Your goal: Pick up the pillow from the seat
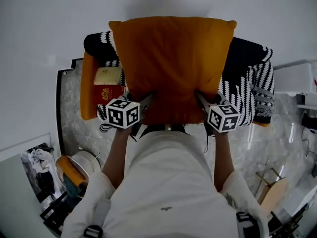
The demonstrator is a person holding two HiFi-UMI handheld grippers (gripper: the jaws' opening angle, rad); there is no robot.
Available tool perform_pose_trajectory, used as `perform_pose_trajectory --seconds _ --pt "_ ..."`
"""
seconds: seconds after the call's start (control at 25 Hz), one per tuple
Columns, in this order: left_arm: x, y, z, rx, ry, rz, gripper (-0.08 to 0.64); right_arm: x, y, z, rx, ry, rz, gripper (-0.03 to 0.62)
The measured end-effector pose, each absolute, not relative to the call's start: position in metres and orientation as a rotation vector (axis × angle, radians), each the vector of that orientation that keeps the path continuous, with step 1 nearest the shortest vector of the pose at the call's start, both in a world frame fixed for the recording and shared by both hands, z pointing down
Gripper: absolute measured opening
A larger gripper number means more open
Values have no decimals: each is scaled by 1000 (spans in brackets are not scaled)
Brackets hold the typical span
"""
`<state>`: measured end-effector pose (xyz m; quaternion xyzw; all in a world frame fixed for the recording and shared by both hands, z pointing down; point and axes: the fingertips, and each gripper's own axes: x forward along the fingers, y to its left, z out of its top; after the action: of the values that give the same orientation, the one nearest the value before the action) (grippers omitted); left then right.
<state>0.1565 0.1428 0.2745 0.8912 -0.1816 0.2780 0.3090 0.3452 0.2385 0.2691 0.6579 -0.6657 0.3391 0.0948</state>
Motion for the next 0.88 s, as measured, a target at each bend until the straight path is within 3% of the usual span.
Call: perform_pose_trajectory --seconds 0.4,0.88 --pt "212 195 259 2429 -457 766 243 395 301 262 2001 -2001 995 215" --pt "213 232 259 2431 -504 759 247 399 334 265 1978 -2027 991 210"
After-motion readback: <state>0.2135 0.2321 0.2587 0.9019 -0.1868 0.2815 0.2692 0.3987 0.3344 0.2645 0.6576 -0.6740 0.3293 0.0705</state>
